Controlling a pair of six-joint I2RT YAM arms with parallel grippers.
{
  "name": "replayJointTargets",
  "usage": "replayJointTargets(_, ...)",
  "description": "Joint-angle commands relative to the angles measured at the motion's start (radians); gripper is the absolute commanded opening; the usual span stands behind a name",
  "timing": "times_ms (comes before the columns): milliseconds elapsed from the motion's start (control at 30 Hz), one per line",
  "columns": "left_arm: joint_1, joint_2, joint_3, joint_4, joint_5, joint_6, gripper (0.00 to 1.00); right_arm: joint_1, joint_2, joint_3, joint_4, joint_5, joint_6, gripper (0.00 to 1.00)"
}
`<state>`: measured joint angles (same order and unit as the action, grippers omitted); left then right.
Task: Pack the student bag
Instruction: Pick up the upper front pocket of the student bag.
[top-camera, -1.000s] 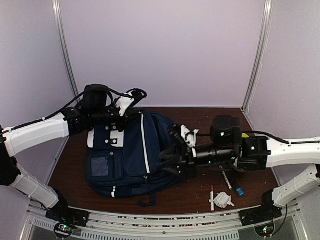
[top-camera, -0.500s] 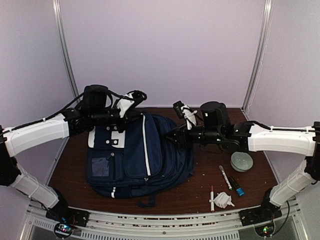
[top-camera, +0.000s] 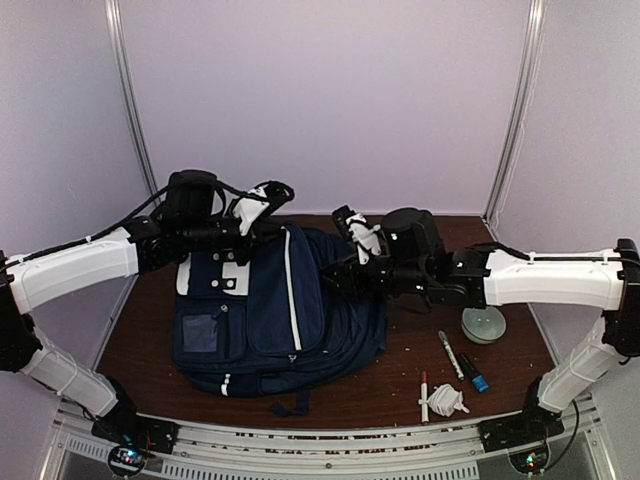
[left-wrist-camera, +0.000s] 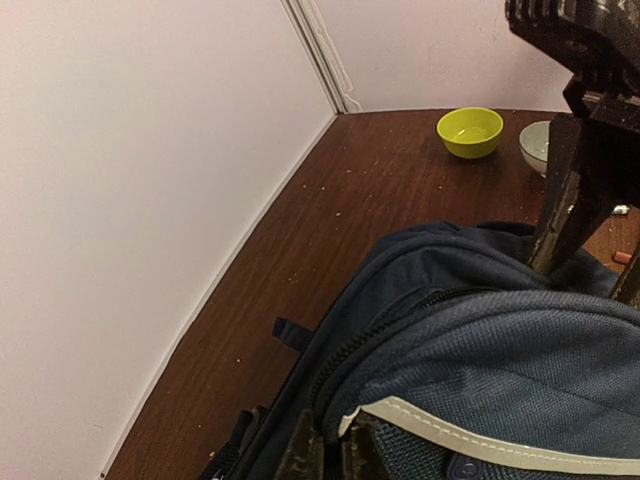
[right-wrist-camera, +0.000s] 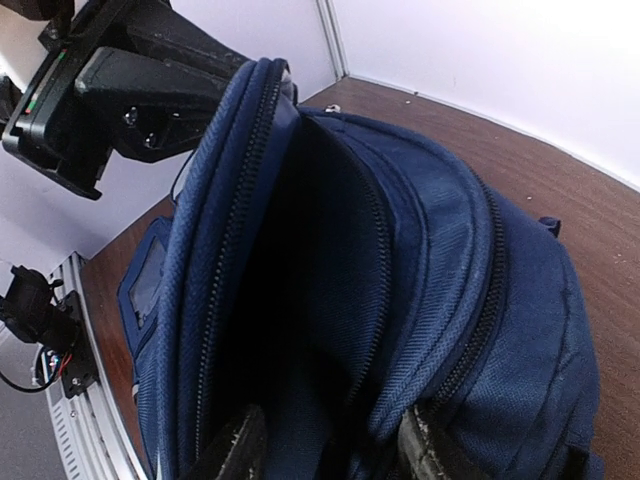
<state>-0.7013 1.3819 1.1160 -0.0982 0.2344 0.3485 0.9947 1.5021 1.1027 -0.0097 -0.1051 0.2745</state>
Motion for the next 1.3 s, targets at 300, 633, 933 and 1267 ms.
replayJointTargets(300, -0.025, -0.035, 0.036, 0.187, 0.054, 0.000, 0.00, 0.015, -0.182, -0.041, -0.079, 0.135, -0.127, 0.36)
replayJointTargets(633, -0.029, -0.038, 0.042, 0.163, 0.049, 0.004, 0.00, 0.018, 0.015, 0.081, -0.034, -0.137, -0.046, 0.12)
replayJointTargets(933, -0.032, -0.007, 0.079, 0.119, -0.112, -0.122, 0.68, 0.021, 0.168, 0.123, 0.171, -0.349, 0.114, 0.10)
replayJointTargets(1267, -0.248, -0.245, -0.083, 0.020, -0.488, -0.297, 0.78, -0.011, 0.269, 0.182, 0.249, -0.257, 0.285, 0.11)
